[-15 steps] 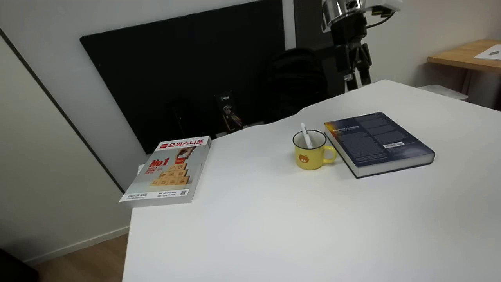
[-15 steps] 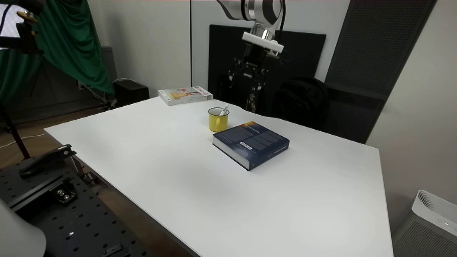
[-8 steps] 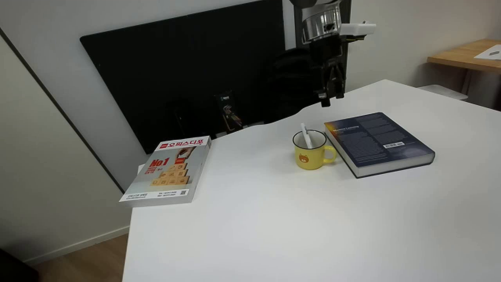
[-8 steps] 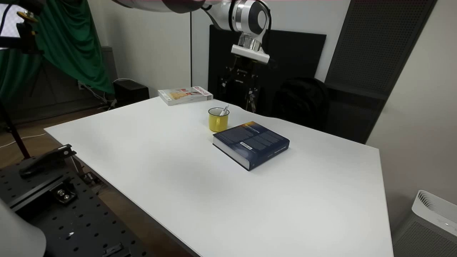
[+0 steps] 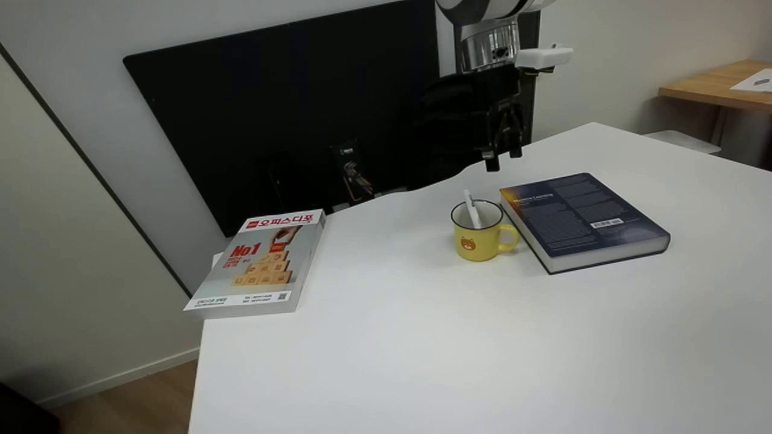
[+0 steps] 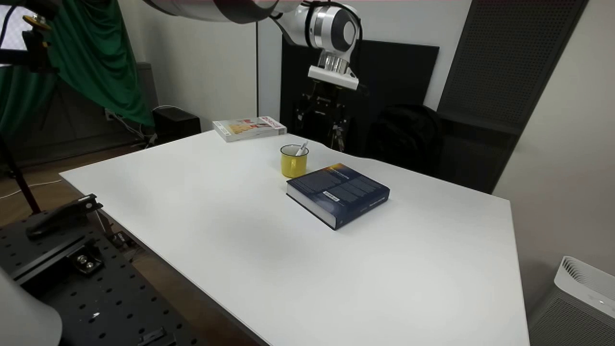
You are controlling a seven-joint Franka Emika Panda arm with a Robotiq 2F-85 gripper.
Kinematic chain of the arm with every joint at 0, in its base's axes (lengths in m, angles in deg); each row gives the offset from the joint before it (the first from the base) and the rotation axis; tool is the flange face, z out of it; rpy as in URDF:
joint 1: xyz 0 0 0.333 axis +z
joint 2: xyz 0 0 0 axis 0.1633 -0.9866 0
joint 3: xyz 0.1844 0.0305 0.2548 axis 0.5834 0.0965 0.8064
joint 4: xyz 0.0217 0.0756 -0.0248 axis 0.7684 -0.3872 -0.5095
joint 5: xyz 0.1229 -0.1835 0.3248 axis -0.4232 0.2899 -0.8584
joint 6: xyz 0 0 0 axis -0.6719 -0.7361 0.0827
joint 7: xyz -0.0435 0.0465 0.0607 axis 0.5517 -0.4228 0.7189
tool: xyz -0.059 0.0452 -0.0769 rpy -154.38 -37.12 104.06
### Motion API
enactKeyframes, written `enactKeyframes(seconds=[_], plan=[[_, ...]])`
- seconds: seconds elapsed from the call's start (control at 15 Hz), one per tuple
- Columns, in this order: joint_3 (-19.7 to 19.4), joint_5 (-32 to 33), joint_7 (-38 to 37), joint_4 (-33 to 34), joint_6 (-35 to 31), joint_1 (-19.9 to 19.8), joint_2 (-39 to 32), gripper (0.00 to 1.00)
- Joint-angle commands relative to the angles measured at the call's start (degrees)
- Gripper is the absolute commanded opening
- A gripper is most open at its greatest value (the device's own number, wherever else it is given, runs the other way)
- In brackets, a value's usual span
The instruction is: Place the marker on the table
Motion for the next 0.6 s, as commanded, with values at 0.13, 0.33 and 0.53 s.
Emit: enactKeyframes(seconds=[0.13,0.33,0.53], plan=[[0.1,-0.2,-0.2,0.1,1.3,-0.3,-0.2,1.0],[0.5,-1.0,-0.4,1.2,2.7,-0.7,-2.7,1.0],[0.5,-0.7,0.0,1.7,1.6,0.1,-4.8,1.0]])
